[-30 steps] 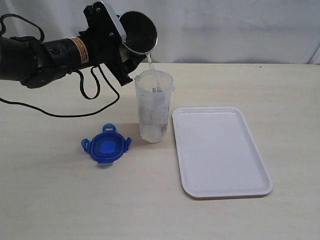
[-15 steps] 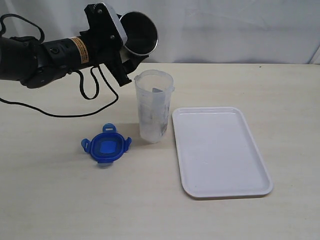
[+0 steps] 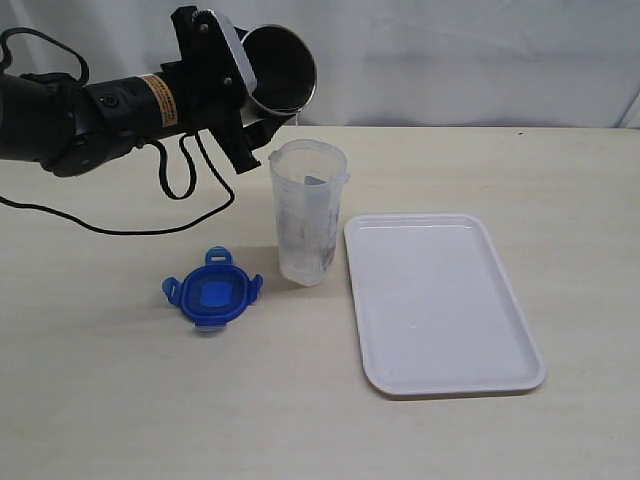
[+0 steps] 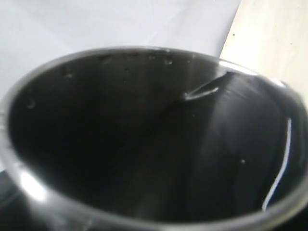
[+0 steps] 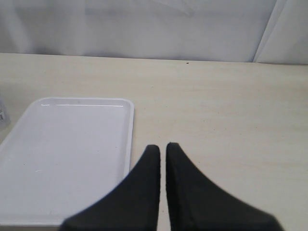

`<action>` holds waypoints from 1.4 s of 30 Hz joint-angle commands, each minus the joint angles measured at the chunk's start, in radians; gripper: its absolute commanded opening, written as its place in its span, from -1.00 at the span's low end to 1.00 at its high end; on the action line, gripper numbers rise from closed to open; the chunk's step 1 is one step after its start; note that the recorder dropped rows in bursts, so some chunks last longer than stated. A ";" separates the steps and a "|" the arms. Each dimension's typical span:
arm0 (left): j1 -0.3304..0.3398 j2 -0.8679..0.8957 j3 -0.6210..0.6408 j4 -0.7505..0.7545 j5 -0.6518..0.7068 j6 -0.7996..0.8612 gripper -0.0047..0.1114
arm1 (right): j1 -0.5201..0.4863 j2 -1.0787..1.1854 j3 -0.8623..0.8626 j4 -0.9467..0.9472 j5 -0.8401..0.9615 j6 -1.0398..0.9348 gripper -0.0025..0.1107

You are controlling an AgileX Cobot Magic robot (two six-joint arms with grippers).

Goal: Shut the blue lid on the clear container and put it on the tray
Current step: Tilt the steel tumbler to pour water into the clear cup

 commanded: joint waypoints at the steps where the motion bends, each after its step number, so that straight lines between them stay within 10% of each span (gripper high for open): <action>1: 0.001 -0.021 -0.022 -0.024 -0.049 0.052 -0.92 | 0.001 -0.005 0.003 0.000 0.003 0.003 -0.88; 42: -0.003 -0.021 -0.022 -0.026 -0.047 0.163 -0.92 | 0.001 -0.005 0.003 0.000 0.003 0.003 -0.88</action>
